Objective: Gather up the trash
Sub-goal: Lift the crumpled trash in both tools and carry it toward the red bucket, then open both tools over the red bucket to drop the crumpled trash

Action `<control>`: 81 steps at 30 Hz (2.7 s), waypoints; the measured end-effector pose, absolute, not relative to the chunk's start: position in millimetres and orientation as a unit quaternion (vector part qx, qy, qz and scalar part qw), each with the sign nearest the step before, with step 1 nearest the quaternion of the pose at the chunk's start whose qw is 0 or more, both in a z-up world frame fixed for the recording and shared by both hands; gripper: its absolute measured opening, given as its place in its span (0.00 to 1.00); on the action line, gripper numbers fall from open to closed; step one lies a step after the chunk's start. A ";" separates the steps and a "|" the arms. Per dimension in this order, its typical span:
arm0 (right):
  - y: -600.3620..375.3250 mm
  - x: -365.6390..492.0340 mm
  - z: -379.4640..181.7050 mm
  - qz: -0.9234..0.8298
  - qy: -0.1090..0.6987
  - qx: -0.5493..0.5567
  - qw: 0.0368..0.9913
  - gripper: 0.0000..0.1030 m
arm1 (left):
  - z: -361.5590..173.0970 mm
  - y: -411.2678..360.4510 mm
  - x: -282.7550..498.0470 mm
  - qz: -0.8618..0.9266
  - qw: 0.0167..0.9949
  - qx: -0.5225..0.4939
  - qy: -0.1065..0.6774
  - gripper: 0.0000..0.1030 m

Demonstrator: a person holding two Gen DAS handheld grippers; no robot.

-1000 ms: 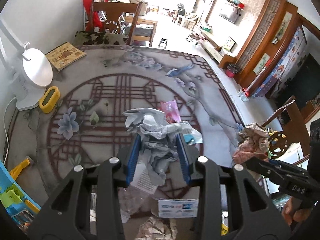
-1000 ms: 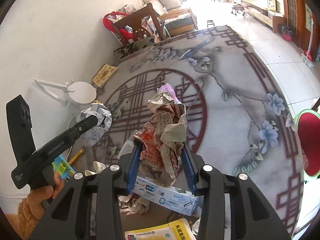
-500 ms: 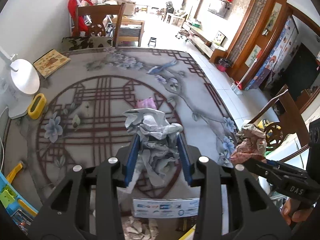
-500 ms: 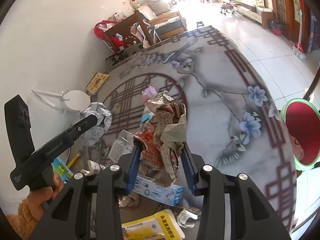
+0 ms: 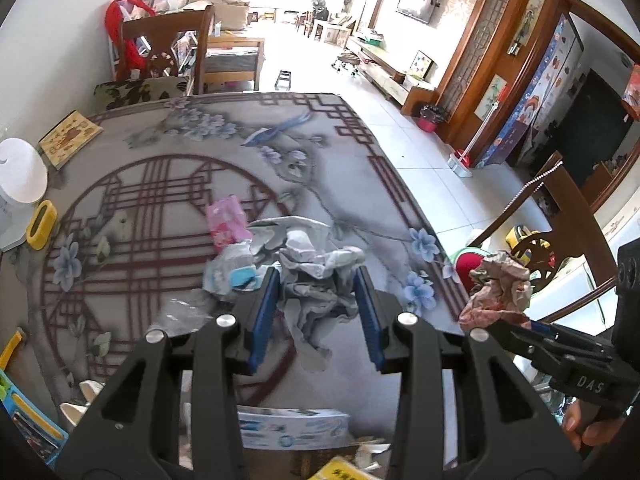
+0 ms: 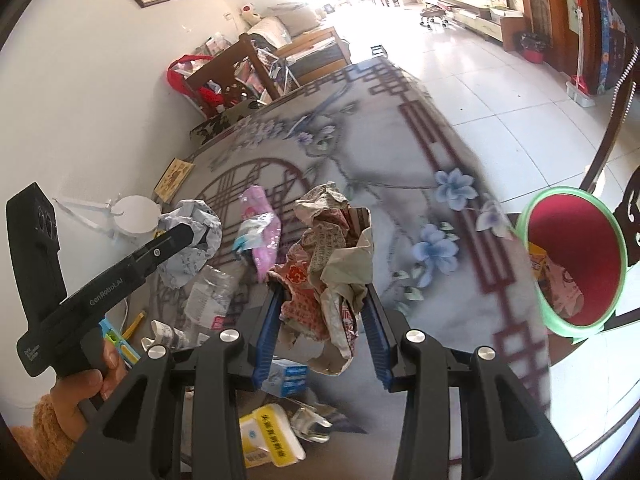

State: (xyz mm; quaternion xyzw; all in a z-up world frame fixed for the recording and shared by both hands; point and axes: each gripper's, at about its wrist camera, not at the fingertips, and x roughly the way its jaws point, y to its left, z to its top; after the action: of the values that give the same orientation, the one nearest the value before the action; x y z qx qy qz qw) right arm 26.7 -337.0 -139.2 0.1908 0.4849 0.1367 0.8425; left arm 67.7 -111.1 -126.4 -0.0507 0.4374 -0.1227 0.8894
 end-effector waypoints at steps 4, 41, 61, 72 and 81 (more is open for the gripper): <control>-361.4 23.8 -138.4 0.130 0.480 0.198 0.845 0.38 | -124.9 -135.1 68.0 -0.129 0.889 -0.042 0.437 0.36; -615.9 8.5 -178.9 -0.033 0.476 0.277 0.834 0.40 | -160.9 -412.4 97.2 -0.315 0.820 0.074 0.472 0.36; -646.0 25.0 -202.6 -0.064 0.486 0.302 0.818 0.59 | -182.5 -465.5 113.6 -0.362 0.794 0.092 0.479 0.78; -643.0 16.3 -181.0 -0.079 0.469 0.293 0.829 0.62 | -150.1 -408.2 116.7 -0.336 0.822 0.042 0.457 0.79; -587.9 17.2 -167.1 -0.042 0.479 0.268 0.835 0.62 | -119.9 -313.4 91.1 -0.260 0.862 -0.007 0.434 0.79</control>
State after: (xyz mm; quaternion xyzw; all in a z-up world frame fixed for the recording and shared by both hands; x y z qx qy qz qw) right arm 17.2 -587.9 -167.1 0.2681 0.4794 -0.0423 0.8346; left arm 91.1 -313.4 -119.9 -0.0070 0.4343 -0.2602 0.8624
